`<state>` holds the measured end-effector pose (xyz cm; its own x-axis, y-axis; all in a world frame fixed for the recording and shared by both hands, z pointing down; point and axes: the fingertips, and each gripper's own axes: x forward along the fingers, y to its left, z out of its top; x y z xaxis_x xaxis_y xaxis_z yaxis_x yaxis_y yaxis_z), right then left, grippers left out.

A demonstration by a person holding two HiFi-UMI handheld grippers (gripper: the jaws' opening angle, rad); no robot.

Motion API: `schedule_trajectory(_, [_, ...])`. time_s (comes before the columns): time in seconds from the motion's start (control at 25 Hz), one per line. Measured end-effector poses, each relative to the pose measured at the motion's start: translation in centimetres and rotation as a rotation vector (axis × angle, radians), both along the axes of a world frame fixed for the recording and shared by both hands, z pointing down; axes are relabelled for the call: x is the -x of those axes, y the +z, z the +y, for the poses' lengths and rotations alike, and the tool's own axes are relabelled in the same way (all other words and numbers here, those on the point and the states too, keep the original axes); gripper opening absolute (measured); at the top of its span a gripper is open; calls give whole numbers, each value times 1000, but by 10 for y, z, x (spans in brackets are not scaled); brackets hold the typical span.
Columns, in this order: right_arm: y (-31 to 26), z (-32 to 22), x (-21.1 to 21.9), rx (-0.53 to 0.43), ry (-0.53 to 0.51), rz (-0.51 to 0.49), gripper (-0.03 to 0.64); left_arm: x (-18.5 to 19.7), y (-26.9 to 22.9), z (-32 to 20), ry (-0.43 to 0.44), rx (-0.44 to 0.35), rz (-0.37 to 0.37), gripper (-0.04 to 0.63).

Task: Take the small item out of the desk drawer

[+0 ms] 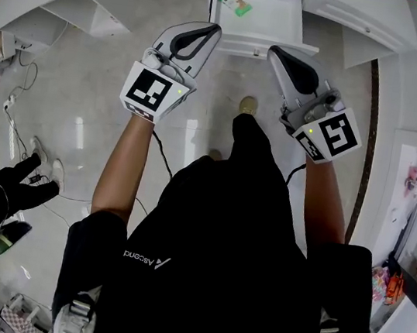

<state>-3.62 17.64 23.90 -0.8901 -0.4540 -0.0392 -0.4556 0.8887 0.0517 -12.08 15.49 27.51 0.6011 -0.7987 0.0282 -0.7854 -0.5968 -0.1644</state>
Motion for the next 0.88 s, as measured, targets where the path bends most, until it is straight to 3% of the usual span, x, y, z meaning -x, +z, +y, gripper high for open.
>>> schedule_trajectory(0.44, [30, -129, 3, 24, -14, 48, 3, -5, 46, -120, 18, 73, -90, -2])
schedule_trajectory(0.88, [66, -248, 3, 111, -71, 67, 3, -11, 122, -228, 43, 199, -312, 0])
